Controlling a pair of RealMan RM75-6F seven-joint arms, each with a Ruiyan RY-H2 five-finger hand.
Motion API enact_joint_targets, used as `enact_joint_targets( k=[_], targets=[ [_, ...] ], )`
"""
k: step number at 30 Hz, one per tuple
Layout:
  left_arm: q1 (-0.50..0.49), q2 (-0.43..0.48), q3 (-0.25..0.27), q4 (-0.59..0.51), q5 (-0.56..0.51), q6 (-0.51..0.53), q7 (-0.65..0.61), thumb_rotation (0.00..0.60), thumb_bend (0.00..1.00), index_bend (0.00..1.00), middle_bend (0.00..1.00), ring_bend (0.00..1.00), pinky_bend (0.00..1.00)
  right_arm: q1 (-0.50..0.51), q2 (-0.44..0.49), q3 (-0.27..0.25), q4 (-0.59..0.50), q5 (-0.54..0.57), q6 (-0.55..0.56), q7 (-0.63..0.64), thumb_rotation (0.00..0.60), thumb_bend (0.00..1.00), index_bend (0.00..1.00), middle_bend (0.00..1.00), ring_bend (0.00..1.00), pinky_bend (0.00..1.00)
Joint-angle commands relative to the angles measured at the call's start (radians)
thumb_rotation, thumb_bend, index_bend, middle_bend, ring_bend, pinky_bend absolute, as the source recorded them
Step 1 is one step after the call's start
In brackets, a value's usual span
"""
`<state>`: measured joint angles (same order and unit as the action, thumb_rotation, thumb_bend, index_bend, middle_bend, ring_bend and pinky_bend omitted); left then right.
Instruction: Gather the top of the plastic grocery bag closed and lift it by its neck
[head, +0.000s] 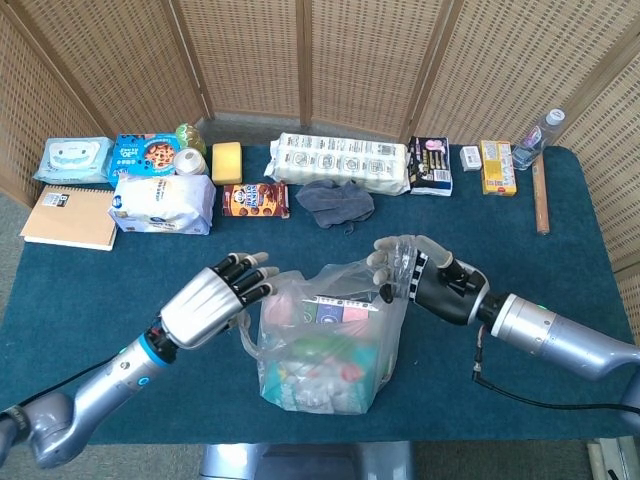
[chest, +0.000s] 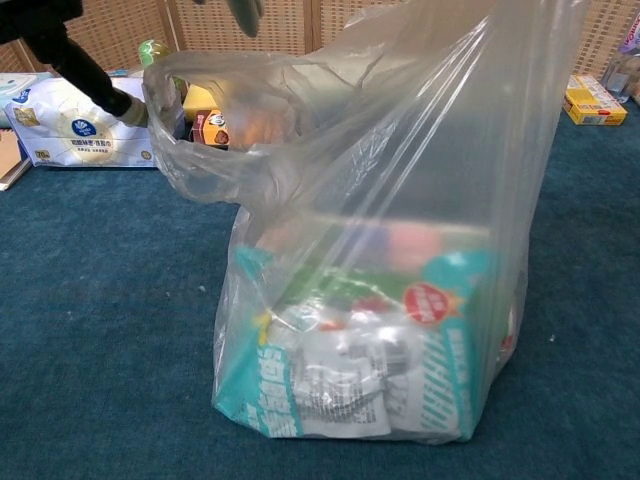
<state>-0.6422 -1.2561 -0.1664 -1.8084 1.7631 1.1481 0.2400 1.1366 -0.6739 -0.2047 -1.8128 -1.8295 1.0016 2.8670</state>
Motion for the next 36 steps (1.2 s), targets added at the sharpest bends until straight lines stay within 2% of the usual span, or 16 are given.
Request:
enact_joint_targets(
  k=[1, 5, 8, 14, 20, 24, 27, 32, 36],
  targets=[
    [-0.029, -0.048, -0.003, 0.046, 0.033, 0.019, -0.027, 0.6, 0.06, 0.33, 0.29, 0.19, 0.26, -0.004, -0.002, 0.003, -0.001, 0.001, -0.001, -0.003, 0.428, 0.16, 0.38, 0.42, 0.47, 0.53],
    [-0.042, -0.093, -0.011, 0.093, 0.062, 0.069, -0.042, 0.6, 0.13, 0.51, 0.48, 0.37, 0.31, -0.011, -0.003, 0.005, -0.001, 0.001, -0.004, -0.008, 0.432, 0.16, 0.38, 0.42, 0.47, 0.53],
    [-0.043, -0.118, -0.02, 0.123, 0.073, 0.118, -0.062, 0.6, 0.16, 0.58, 0.59, 0.47, 0.36, -0.016, -0.002, 0.004, 0.001, 0.001, -0.008, -0.011, 0.425, 0.16, 0.38, 0.42, 0.47, 0.52],
    [-0.048, -0.155, -0.031, 0.184, 0.098, 0.197, -0.091, 0.6, 0.18, 0.6, 0.63, 0.51, 0.41, -0.03, -0.012, 0.008, 0.009, -0.006, -0.001, -0.03, 0.424, 0.16, 0.38, 0.42, 0.46, 0.49],
    [-0.058, -0.196, -0.047, 0.237, 0.098, 0.262, -0.139, 0.6, 0.17, 0.61, 0.63, 0.51, 0.41, -0.04, -0.023, 0.014, 0.017, -0.014, -0.003, -0.114, 0.415, 0.15, 0.38, 0.4, 0.42, 0.39],
    [-0.074, -0.208, -0.064, 0.244, 0.082, 0.263, -0.137, 0.6, 0.17, 0.61, 0.58, 0.43, 0.41, -0.05, -0.029, 0.021, 0.013, -0.002, -0.019, -0.219, 0.408, 0.15, 0.38, 0.38, 0.39, 0.34],
    [-0.088, -0.216, -0.079, 0.239, 0.071, 0.261, -0.131, 0.6, 0.16, 0.6, 0.46, 0.3, 0.4, -0.063, -0.035, 0.031, -0.003, 0.026, -0.03, -0.291, 0.393, 0.14, 0.38, 0.37, 0.37, 0.32],
    [-0.111, -0.23, -0.104, 0.243, 0.061, 0.269, -0.119, 0.6, 0.13, 0.43, 0.26, 0.12, 0.28, -0.081, -0.037, 0.05, -0.029, 0.07, -0.051, -0.393, 0.353, 0.14, 0.38, 0.36, 0.34, 0.29],
    [-0.129, -0.235, -0.122, 0.238, 0.055, 0.276, -0.109, 0.6, 0.12, 0.37, 0.2, 0.05, 0.23, -0.098, -0.04, 0.064, -0.048, 0.095, -0.065, -0.465, 0.325, 0.13, 0.38, 0.36, 0.32, 0.27]
  ],
)
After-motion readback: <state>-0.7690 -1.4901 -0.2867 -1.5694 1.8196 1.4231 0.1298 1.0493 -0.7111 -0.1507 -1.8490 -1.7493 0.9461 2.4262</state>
